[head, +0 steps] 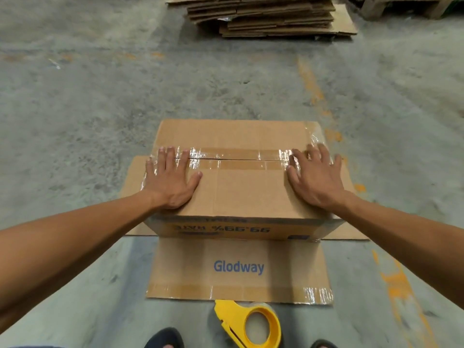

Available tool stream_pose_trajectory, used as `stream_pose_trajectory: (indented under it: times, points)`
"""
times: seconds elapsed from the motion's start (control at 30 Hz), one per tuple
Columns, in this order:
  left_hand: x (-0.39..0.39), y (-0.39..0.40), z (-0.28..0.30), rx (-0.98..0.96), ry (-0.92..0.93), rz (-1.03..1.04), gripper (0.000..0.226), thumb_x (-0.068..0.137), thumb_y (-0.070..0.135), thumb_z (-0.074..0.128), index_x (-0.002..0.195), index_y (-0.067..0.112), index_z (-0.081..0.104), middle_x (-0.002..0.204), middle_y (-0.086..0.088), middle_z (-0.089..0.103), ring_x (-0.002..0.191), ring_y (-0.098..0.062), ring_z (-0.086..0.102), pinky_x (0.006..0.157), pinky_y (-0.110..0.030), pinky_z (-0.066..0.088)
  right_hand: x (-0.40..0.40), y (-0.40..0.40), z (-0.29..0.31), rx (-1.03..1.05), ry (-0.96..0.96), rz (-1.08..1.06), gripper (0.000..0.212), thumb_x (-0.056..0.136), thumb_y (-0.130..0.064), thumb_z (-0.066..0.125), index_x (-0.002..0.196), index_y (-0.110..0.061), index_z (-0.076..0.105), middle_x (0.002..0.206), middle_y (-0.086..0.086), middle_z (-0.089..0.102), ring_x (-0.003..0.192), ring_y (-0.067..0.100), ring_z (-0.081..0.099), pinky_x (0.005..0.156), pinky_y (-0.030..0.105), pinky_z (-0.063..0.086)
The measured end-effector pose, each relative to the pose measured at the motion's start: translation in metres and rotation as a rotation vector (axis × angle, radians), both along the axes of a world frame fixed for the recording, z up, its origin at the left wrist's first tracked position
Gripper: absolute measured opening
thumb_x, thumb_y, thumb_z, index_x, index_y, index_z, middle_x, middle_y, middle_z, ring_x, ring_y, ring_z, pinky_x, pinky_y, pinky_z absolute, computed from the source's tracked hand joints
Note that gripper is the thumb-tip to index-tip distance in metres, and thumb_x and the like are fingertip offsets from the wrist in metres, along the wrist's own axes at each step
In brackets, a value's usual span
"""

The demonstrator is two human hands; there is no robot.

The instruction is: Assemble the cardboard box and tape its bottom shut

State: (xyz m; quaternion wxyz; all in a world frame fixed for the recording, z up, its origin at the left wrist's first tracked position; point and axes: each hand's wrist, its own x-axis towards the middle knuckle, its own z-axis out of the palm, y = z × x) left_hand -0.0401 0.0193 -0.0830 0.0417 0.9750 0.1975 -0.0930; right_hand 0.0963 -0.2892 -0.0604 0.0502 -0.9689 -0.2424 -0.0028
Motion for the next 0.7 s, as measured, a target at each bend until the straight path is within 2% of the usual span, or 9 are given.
stream_pose_trajectory:
  times: [0.03, 0.1, 0.17, 0.23, 0.33, 0.43, 0.5, 0.6, 0.7]
  points:
    - [0.0, -0.002, 0.0, -0.018, -0.007, -0.022, 0.079, 0.093, 0.067, 0.005, 0.155, 0.021, -0.013, 0.164, -0.007, -0.018, 0.149, -0.028, -0.021, 0.117, -0.059, -0.007, -0.011, 0.006, 0.001, 0.08, -0.105, 0.146, 0.045, 0.096, -0.04, 0.038, 0.136, -0.022, 0.05, 0.142, 0.017, 0.048, 0.138, 0.038, 0.035, 0.109, 0.059, 0.025]
    - [0.003, -0.004, 0.0, -0.041, -0.014, -0.043, 0.078, 0.095, 0.062, 0.007, 0.155, 0.015, -0.012, 0.163, -0.004, -0.02, 0.148, -0.025, -0.022, 0.117, -0.059, -0.008, -0.045, 0.021, 0.003, 0.257, -0.186, 0.509, 0.038, 0.09, -0.028, 0.047, 0.121, -0.013, 0.064, 0.111, 0.016, 0.064, 0.106, 0.035, 0.058, 0.091, 0.05, 0.046]
    - [0.004, -0.006, 0.0, -0.039, -0.013, -0.041, 0.078, 0.096, 0.061, 0.008, 0.155, 0.013, -0.01, 0.164, -0.004, -0.018, 0.149, -0.025, -0.02, 0.117, -0.06, -0.008, -0.088, 0.032, -0.004, 0.32, -0.09, 0.817, 0.032, 0.088, -0.023, 0.051, 0.113, -0.01, 0.068, 0.09, 0.011, 0.066, 0.078, 0.029, 0.06, 0.067, 0.038, 0.05]
    - [0.004, -0.006, -0.001, -0.038, -0.017, -0.04, 0.078, 0.096, 0.061, 0.008, 0.155, 0.013, -0.008, 0.164, -0.004, -0.016, 0.15, -0.025, -0.018, 0.117, -0.06, -0.007, -0.134, 0.033, -0.018, 0.241, 0.13, 1.003, 0.031, 0.09, -0.025, 0.052, 0.117, -0.016, 0.065, 0.084, 0.008, 0.066, 0.067, 0.032, 0.062, 0.055, 0.035, 0.048]
    - [0.004, -0.006, 0.001, -0.033, -0.025, -0.036, 0.079, 0.095, 0.061, 0.009, 0.155, 0.013, -0.007, 0.164, -0.004, -0.015, 0.15, -0.026, -0.016, 0.117, -0.06, -0.007, -0.184, 0.018, -0.042, -0.074, 0.448, 1.158, 0.039, 0.1, -0.037, 0.042, 0.137, -0.029, 0.049, 0.089, 0.013, 0.071, 0.074, 0.038, 0.067, 0.06, 0.038, 0.051]
    - [0.005, -0.007, 0.001, -0.033, -0.012, -0.038, 0.079, 0.095, 0.062, 0.009, 0.155, 0.013, -0.008, 0.164, -0.005, -0.015, 0.15, -0.026, -0.015, 0.117, -0.06, -0.006, -0.2, 0.0, -0.06, -0.209, 0.585, 1.238, 0.043, 0.102, -0.042, 0.041, 0.143, -0.032, 0.046, 0.096, 0.017, 0.072, 0.086, 0.039, 0.068, 0.075, 0.042, 0.054]
    - [0.005, -0.006, 0.0, -0.033, -0.011, -0.039, 0.079, 0.095, 0.062, 0.009, 0.155, 0.013, -0.007, 0.164, -0.004, -0.015, 0.15, -0.027, -0.015, 0.117, -0.061, -0.006, -0.204, -0.006, -0.066, -0.26, 0.644, 1.273, 0.044, 0.102, -0.046, 0.04, 0.144, -0.034, 0.045, 0.097, 0.017, 0.072, 0.09, 0.038, 0.067, 0.079, 0.044, 0.054]
    - [0.005, -0.005, -0.001, -0.019, -0.013, -0.04, 0.08, 0.095, 0.062, 0.009, 0.156, 0.013, -0.007, 0.165, -0.005, -0.013, 0.151, -0.028, -0.013, 0.117, -0.061, -0.005, -0.204, -0.008, -0.067, -0.345, 0.674, 1.277, 0.041, 0.102, -0.049, 0.038, 0.133, -0.03, 0.055, 0.098, 0.016, 0.072, 0.09, 0.039, 0.067, 0.08, 0.046, 0.054]
    - [0.006, -0.006, -0.001, -0.013, -0.014, -0.04, 0.08, 0.095, 0.062, 0.01, 0.156, 0.013, -0.006, 0.165, -0.005, -0.013, 0.151, -0.028, -0.012, 0.117, -0.062, -0.003, -0.205, -0.001, -0.064, -0.323, 0.693, 1.196, 0.042, 0.1, -0.053, 0.039, 0.11, -0.022, 0.064, 0.085, 0.019, 0.07, 0.08, 0.041, 0.065, 0.077, 0.043, 0.054]
